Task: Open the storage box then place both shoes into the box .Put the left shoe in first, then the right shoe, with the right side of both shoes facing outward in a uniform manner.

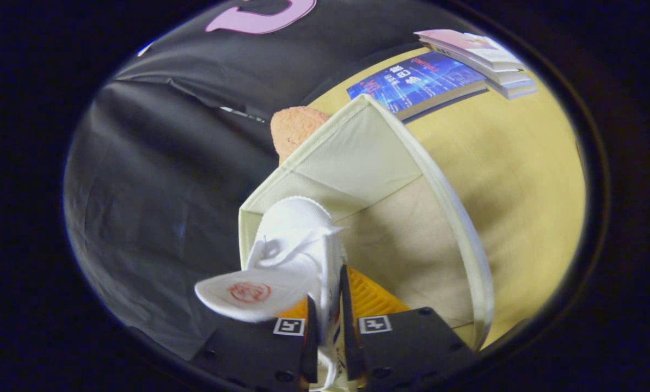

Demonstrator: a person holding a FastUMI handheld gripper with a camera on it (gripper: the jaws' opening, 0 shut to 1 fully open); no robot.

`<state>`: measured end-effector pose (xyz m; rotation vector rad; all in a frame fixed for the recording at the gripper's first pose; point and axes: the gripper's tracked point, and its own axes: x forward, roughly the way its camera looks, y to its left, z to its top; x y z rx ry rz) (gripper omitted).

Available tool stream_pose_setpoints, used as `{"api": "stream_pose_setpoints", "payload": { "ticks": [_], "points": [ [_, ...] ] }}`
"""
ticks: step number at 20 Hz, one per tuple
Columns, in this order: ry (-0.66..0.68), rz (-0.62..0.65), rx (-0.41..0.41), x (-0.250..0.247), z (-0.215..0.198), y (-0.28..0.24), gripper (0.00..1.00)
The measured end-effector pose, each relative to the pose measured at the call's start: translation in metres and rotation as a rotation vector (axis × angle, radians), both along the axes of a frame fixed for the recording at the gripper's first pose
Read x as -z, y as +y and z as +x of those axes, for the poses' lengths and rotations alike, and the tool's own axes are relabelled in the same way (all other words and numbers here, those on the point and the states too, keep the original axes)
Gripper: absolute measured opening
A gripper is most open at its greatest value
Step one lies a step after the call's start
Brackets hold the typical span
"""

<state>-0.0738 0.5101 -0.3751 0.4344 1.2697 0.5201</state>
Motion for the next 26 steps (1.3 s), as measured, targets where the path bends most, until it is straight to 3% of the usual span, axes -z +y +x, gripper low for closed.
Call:
{"api": "stream_pose_setpoints", "payload": {
  "ticks": [3, 9, 18, 22, 26],
  "points": [
    [0.015, 0.108, -0.050, -0.027, -0.011, 0.016, 0.78],
    [-0.072, 0.134, -0.180, -0.065, -0.020, -0.006, 1.00],
    [-0.249, 0.065, -0.211, -0.122, 0.001, -0.122, 1.00],
    [-0.311, -0.092, -0.202, -0.114, 0.005, -0.198, 1.00],
    [-0.359, -0.352, -0.185, -0.082, 0.015, -0.301, 0.99]
  ]
}}
